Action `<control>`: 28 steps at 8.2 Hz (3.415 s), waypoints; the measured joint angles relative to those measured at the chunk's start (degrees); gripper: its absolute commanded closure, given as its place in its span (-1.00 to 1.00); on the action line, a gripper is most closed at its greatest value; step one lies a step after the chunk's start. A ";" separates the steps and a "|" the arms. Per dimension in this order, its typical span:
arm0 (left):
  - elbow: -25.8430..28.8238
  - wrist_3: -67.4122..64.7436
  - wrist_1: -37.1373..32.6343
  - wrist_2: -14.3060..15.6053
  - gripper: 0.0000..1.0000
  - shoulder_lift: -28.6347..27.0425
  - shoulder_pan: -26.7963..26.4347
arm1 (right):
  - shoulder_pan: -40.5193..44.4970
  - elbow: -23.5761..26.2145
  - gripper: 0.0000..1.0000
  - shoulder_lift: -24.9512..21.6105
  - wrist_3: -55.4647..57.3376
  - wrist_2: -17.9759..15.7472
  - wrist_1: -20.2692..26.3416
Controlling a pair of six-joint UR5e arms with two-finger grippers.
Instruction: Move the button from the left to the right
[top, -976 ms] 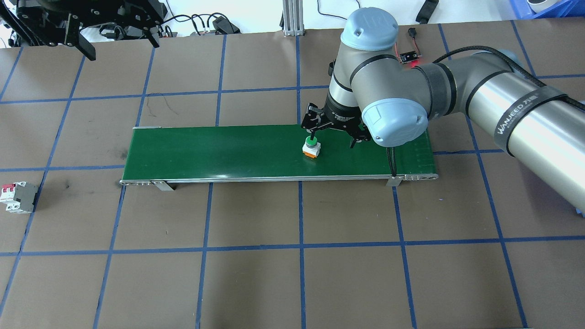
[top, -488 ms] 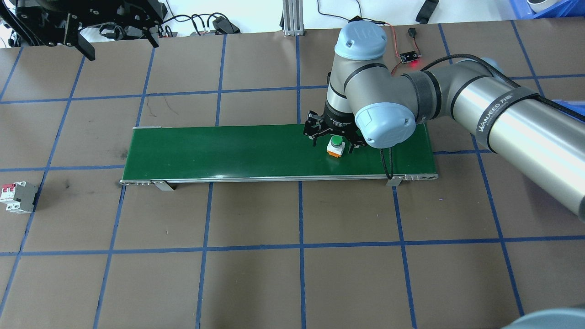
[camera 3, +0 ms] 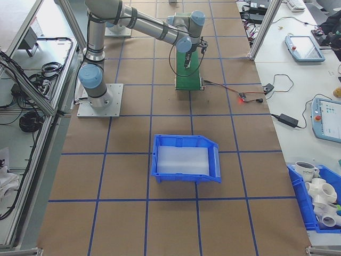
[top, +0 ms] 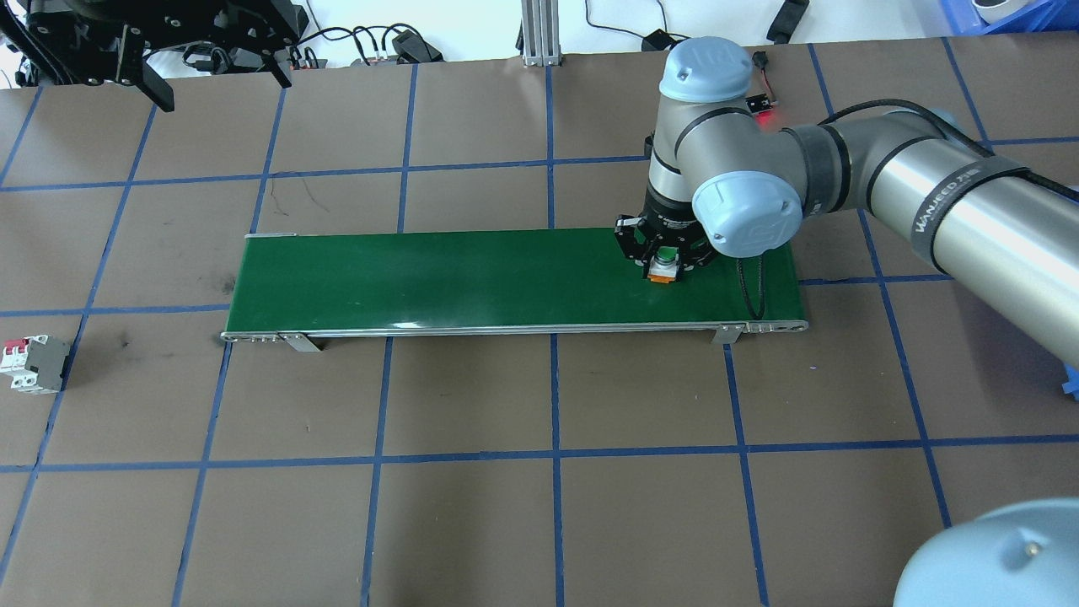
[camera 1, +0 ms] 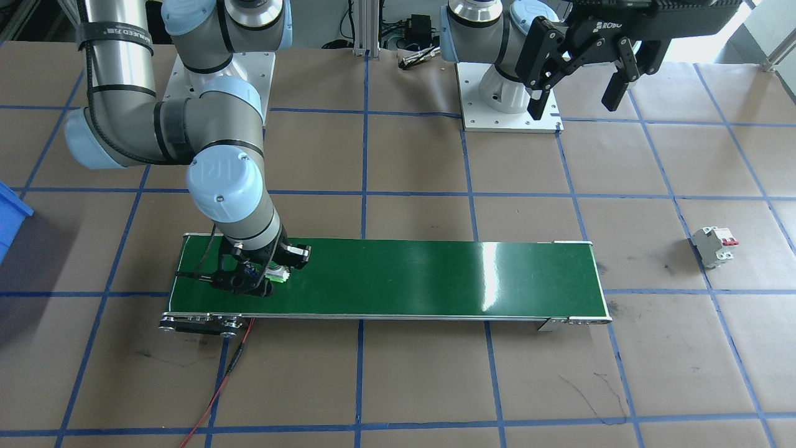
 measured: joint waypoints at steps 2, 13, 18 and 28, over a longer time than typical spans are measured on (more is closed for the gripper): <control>-0.06 0.00 0.00 0.04 -1.00 0.01 0.02 | -4.88 -0.18 1.00 -0.78 -8.03 -0.46 0.57; -0.56 0.15 -1.79 0.04 -1.00 1.79 -0.19 | -50.30 -5.48 1.00 -8.10 -110.71 -10.14 -0.66; -2.23 3.70 -2.10 0.95 -1.00 -0.91 0.10 | -56.20 -5.13 0.69 4.89 -142.88 -3.11 -12.94; -2.70 3.67 -2.28 -0.73 -1.00 -0.30 0.12 | -56.34 -4.27 -1.00 -2.59 -141.67 -2.89 -8.51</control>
